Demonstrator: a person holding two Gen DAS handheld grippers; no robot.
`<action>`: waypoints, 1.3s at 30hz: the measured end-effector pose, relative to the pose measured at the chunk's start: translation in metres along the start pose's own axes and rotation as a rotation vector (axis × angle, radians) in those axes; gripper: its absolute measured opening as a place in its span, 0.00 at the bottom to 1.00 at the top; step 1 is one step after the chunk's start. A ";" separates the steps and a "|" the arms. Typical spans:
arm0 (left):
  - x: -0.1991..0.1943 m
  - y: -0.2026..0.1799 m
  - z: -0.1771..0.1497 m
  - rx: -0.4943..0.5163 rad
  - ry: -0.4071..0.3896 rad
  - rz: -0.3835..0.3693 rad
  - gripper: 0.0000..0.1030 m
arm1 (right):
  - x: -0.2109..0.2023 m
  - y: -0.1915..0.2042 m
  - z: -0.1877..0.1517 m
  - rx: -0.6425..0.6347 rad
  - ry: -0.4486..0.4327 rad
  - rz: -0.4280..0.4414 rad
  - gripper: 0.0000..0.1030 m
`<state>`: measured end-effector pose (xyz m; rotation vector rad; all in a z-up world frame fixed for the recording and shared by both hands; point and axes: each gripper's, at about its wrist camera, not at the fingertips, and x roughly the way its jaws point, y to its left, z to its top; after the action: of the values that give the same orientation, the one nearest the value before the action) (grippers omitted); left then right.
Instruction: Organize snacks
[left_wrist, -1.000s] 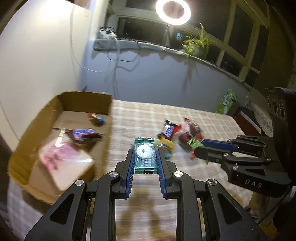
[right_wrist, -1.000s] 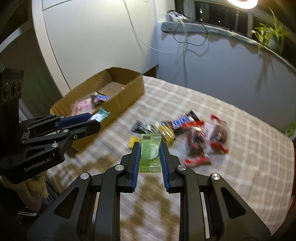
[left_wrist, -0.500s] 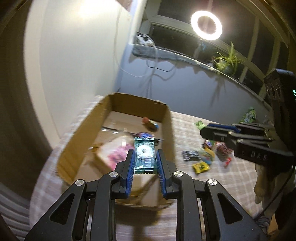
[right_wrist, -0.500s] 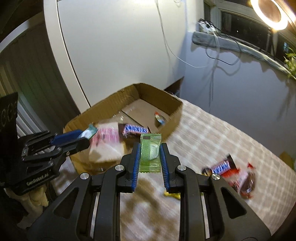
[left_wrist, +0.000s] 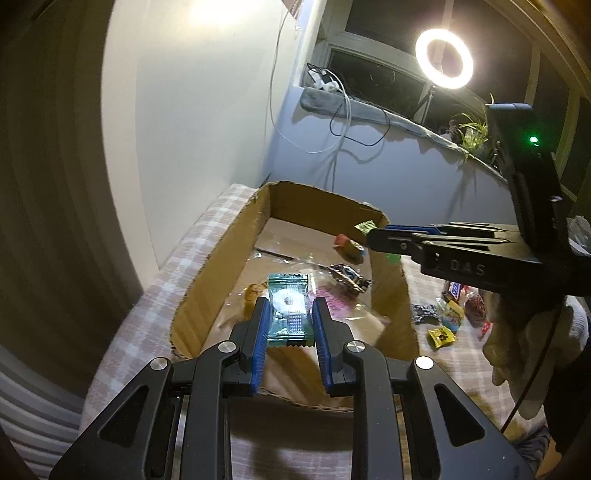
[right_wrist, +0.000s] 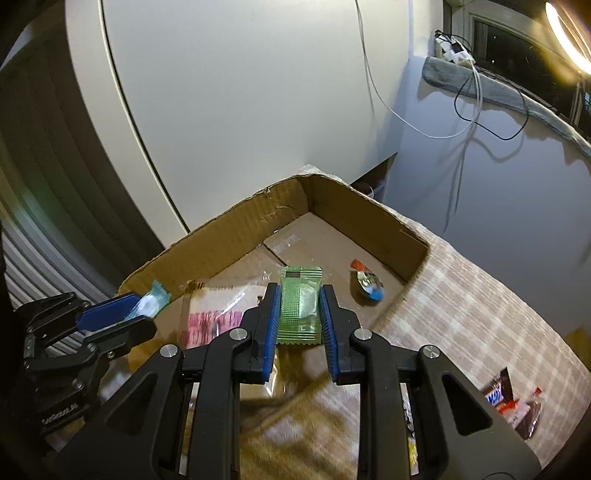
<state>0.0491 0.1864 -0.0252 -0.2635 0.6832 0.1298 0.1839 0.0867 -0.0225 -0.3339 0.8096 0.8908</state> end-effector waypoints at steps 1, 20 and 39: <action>0.000 0.001 0.000 0.000 0.000 0.003 0.21 | 0.002 0.000 0.001 0.000 0.002 0.000 0.22; 0.002 -0.002 0.003 0.012 -0.013 0.019 0.42 | 0.004 0.004 0.010 -0.020 -0.026 -0.011 0.74; -0.011 -0.029 0.004 0.041 -0.032 -0.013 0.43 | -0.045 -0.025 -0.007 0.035 -0.078 -0.042 0.81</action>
<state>0.0488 0.1594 -0.0097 -0.2261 0.6513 0.1077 0.1835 0.0421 0.0049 -0.2826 0.7425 0.8441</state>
